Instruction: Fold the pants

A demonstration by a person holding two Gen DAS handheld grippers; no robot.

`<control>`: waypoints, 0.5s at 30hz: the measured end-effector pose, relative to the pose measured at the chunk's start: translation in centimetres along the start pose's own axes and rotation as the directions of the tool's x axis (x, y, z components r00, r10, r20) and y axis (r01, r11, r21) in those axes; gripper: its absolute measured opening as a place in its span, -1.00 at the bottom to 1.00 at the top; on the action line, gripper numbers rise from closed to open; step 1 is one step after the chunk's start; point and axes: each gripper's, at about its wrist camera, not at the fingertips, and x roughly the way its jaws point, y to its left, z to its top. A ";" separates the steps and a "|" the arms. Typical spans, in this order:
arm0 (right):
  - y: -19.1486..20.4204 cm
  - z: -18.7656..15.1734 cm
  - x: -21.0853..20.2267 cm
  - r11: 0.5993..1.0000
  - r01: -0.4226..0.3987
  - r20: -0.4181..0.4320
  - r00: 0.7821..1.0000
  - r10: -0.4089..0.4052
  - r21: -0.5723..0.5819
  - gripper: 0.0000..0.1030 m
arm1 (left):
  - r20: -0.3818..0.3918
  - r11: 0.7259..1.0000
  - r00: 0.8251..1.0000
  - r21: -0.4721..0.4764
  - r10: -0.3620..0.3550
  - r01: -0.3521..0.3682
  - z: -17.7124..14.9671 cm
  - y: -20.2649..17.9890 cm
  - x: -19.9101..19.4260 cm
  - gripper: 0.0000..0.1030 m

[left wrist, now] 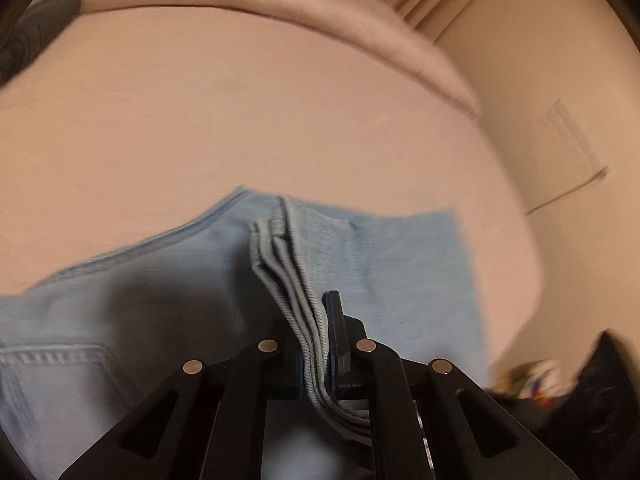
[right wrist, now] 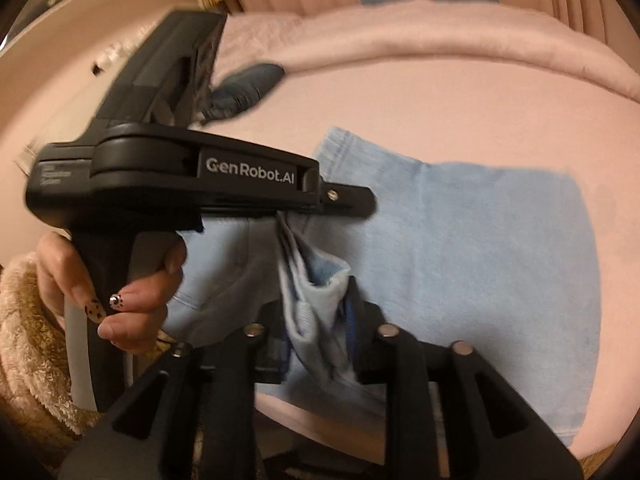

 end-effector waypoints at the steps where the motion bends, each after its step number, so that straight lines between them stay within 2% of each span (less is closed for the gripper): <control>1: 0.0 0.2 0.5 1.000 0.009 -0.020 1.000 -0.009 0.007 -0.41 | -0.018 1.000 1.000 0.014 0.022 -0.022 -0.2 -0.3 1.0 -0.87; 3: -0.2 0.0 1.1 0.999 0.035 -0.054 0.998 -0.033 0.029 -0.26 | -0.026 0.999 0.999 0.020 0.035 -0.035 -0.5 -0.2 1.8 -0.85; 5: -0.9 -0.2 1.0 0.996 0.060 -0.063 0.996 -0.056 0.064 0.09 | -0.028 0.999 0.999 0.016 0.035 -0.035 -0.5 0.0 1.9 -0.85; 9: -2.6 -0.4 -0.5 0.988 0.068 -0.072 0.996 -0.058 0.139 0.26 | -0.015 0.999 0.999 0.033 0.030 -0.029 -0.1 -1.2 1.6 -0.85; 11: -3.6 -0.6 -1.9 0.986 0.076 -0.065 0.996 -0.067 0.146 0.44 | -0.002 0.999 1.000 0.031 0.016 -0.015 0.1 -1.0 1.2 -0.85; 15: -4.2 -0.4 -4.2 0.981 0.149 -0.030 0.989 -0.147 0.128 0.51 | 0.012 0.999 1.000 0.035 0.016 -0.017 0.3 -0.7 0.3 -0.85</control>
